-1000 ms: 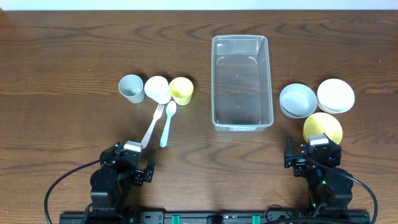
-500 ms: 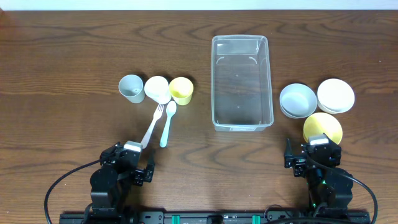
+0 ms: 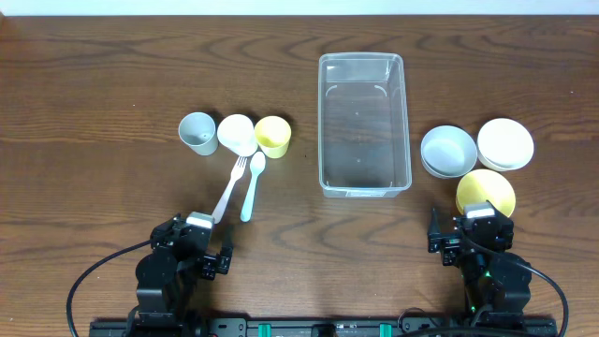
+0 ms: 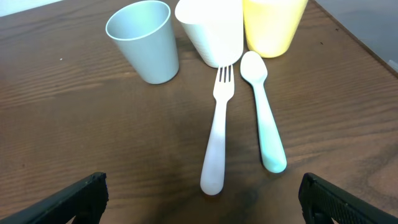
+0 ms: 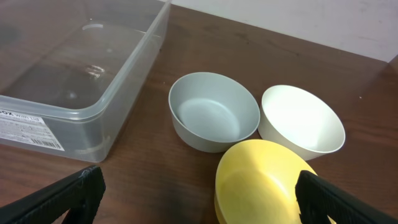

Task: Pack container
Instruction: 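Move the right gripper toward the yellow bowl, then grasp the yellow bowl rim with the right gripper, then carry the yellow bowl into the container and release it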

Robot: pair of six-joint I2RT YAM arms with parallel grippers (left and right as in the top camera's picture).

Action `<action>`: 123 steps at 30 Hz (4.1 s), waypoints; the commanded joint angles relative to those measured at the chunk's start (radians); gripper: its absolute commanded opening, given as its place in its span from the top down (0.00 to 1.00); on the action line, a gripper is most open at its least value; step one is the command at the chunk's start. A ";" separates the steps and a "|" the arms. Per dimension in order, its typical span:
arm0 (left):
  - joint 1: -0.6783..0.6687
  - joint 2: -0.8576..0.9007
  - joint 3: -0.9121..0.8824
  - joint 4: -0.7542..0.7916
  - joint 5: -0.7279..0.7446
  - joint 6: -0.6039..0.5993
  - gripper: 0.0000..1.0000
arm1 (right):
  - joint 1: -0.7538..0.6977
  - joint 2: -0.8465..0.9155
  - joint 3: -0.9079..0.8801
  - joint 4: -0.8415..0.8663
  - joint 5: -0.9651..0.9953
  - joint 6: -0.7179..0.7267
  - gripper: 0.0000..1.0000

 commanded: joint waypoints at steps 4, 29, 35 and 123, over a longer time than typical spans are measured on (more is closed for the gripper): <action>0.005 -0.006 -0.011 0.002 0.003 -0.016 0.02 | -0.003 -0.010 -0.005 0.002 -0.006 -0.007 0.01; 0.005 -0.006 -0.011 0.002 0.003 -0.016 0.02 | -0.005 0.680 0.674 -0.266 -0.075 0.232 0.01; 0.005 -0.006 -0.011 0.002 0.003 -0.016 0.02 | -0.041 1.008 0.993 -0.455 -0.213 0.262 0.01; 0.005 -0.006 -0.011 0.002 0.003 -0.016 0.02 | 0.237 2.187 1.696 -0.284 -0.097 0.610 0.92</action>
